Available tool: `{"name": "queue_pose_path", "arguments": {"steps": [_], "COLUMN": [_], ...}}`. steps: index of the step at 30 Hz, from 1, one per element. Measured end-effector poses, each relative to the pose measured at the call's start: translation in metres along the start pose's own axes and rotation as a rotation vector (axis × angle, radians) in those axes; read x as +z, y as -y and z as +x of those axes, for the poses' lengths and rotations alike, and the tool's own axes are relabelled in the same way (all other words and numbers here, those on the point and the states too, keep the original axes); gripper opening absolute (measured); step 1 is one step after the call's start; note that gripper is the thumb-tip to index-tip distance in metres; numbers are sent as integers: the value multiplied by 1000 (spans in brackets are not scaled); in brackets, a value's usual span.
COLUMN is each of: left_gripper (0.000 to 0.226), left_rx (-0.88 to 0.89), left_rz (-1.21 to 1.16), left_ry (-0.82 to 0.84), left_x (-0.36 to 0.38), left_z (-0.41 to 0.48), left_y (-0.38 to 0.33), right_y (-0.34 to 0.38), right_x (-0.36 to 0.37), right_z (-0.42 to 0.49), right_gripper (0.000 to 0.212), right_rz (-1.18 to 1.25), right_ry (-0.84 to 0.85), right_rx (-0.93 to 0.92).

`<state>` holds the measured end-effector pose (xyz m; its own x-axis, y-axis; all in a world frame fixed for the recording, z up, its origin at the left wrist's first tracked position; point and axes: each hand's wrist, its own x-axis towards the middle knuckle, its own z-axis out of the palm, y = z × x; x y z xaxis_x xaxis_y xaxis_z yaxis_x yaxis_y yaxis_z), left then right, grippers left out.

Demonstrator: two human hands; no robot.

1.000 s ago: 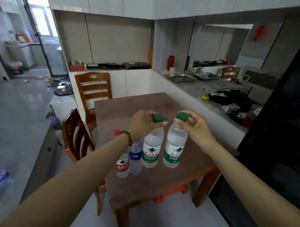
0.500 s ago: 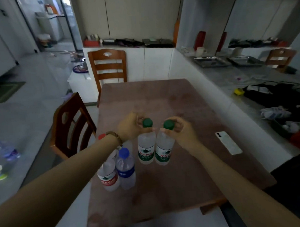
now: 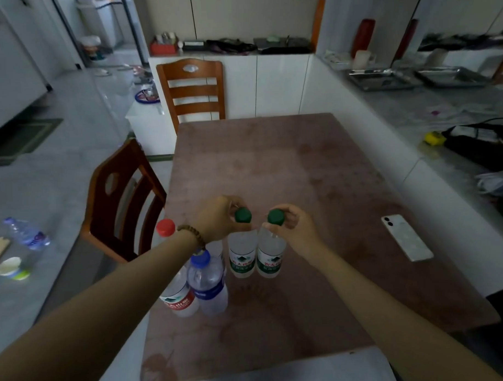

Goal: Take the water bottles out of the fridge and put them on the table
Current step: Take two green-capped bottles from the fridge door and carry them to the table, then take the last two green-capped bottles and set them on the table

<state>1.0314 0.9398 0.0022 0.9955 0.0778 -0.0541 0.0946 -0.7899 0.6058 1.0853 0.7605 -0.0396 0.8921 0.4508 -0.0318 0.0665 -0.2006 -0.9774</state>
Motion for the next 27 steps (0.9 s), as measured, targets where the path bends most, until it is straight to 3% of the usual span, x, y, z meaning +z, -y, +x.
{"name": "queue_pose_path", "arguments": {"steps": [11, 17, 22, 27], "left_gripper": [38, 53, 60, 64], "left_rx": [13, -43, -175, -374], "left_rz": [76, 30, 238, 393], "left_ry": [75, -33, -185, -336], "left_x": [-5, -49, -118, -190], "left_z": [-8, -37, -113, -246], "left_y": [5, 11, 53, 111], "right_y": [14, 61, 138, 210], "right_x": [5, 11, 73, 201], "right_z": [1, 1, 0, -34], "right_gripper": [28, 65, 63, 62], "right_rz": [-292, -666, -879, -1020], "right_ry": [152, 296, 309, 490], "right_rx": [-2, 60, -175, -497]}}
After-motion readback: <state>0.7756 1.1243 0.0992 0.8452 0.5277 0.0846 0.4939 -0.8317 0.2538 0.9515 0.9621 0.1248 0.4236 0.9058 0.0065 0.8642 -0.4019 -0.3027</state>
